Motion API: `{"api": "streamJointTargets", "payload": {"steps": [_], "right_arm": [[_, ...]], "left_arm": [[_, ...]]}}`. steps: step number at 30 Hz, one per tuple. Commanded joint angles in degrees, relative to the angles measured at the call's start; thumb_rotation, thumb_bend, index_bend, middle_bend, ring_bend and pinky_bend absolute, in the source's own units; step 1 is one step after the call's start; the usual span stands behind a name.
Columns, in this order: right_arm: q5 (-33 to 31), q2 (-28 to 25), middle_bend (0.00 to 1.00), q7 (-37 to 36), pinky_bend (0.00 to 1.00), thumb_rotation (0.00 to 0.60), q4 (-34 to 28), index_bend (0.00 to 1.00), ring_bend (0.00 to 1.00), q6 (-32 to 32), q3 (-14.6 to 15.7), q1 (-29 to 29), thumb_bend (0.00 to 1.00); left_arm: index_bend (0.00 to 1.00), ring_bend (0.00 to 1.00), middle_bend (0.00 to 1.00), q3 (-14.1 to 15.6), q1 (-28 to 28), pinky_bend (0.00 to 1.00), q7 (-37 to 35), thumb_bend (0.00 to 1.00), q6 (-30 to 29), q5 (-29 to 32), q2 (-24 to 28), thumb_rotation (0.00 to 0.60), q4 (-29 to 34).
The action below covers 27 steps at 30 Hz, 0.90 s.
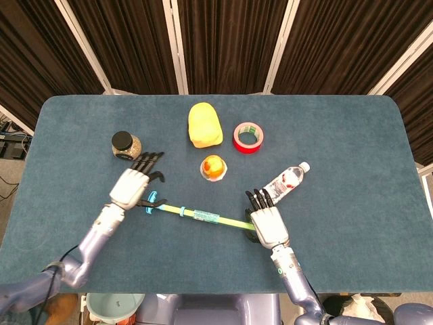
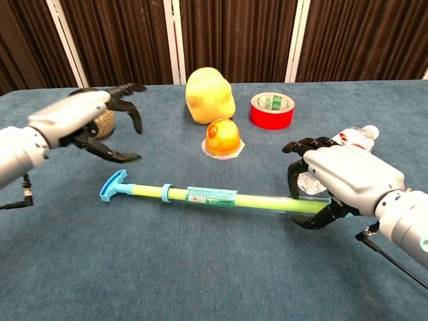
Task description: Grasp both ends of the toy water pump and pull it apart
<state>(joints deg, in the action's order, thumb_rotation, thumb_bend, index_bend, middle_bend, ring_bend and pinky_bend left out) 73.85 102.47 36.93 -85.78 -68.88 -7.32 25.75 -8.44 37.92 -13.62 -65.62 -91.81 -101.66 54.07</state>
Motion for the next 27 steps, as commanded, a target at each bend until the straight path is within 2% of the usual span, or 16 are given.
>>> {"api": "streamJointTargets", "payload": {"steps": [1, 7, 14, 19, 27], "right_arm": [[0.0, -0.3, 0.11, 0.2, 0.0, 0.6, -0.4, 0.68, 0.02, -0.4, -0.2, 0.0, 0.37], [0.0, -1.1, 0.11, 0.3, 0.0, 0.6, -1.3, 0.68, 0.02, -0.9, -0.5, 0.1, 0.37], [0.0, -1.6, 0.11, 0.5, 0.0, 0.6, -1.9, 0.68, 0.02, -1.4, -0.5, 0.1, 0.37], [-0.2, -2.2, 0.11, 0.4, 0.0, 0.6, -2.3, 0.68, 0.02, -2.1, -0.9, 0.0, 0.37], [0.2, -3.0, 0.11, -0.4, 0.0, 0.6, -2.8, 0.68, 0.02, -2.6, -0.5, -0.1, 0.37]], "left_arm": [[0.42, 0.0, 0.0, 0.5, 2.3, 0.0, -1.0, 0.11, 2.4, 0.1, -3.3, 0.6, -3.3], [0.46, 0.0, 0.0, 2.3, 2.8, 0.0, -2.2, 0.08, 2.1, -0.7, -5.1, 0.6, -5.1], [0.47, 0.0, 0.0, 4.1, 3.5, 0.0, 0.1, 0.08, 3.2, -1.2, -6.4, 0.6, -7.6], [0.47, 0.0, 0.0, 4.7, 3.4, 0.0, 1.5, 0.08, 1.7, -1.7, -6.4, 0.6, -8.6], [0.46, 0.0, 0.0, 5.4, 4.4, 0.0, 2.5, 0.15, 5.2, -0.5, -7.7, 0.6, -12.1]]}}
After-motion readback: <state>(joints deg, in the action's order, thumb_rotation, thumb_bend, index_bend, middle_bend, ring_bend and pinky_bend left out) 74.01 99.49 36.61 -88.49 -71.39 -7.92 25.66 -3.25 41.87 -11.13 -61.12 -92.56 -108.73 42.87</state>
